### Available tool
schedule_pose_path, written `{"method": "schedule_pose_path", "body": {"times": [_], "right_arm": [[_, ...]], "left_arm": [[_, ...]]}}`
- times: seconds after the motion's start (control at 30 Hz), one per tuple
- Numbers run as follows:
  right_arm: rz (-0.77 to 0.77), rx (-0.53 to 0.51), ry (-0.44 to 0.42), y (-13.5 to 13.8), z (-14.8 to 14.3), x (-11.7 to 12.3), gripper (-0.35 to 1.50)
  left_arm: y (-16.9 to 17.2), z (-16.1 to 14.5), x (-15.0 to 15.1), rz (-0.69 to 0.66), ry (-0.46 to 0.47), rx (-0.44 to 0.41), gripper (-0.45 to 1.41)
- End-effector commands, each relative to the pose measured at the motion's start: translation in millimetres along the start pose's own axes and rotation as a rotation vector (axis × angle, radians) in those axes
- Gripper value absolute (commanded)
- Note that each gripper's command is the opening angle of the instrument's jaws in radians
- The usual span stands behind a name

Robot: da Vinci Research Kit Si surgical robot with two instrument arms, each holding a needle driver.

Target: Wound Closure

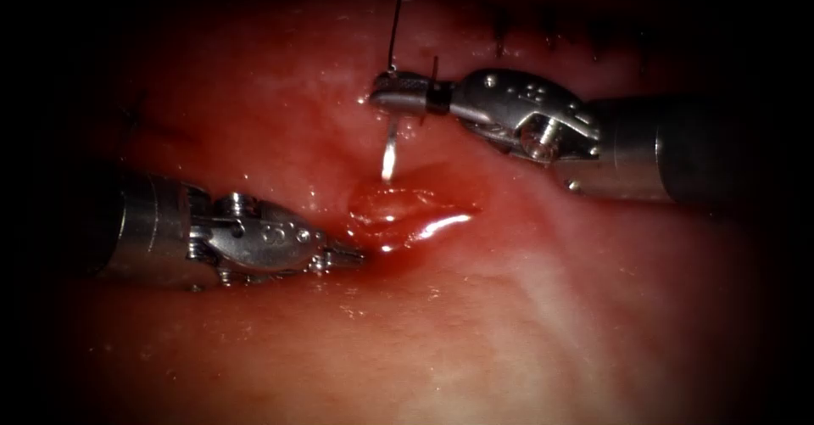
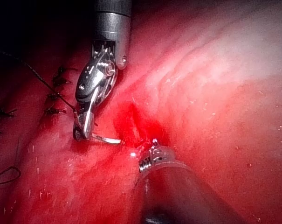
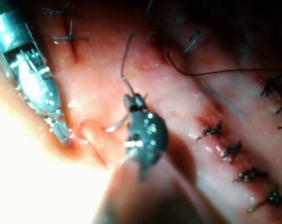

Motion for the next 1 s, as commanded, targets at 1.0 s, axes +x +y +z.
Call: {"method": "schedule_pose_path", "body": {"times": [1.0], "right_arm": [[0.45, 0.259, -0.14, -3.7, 2.0, -3.1, -0.35]], "left_arm": [[-0.1, 0.6, -0.1, 0.003, -0.002, -0.004, -0.22]]}}
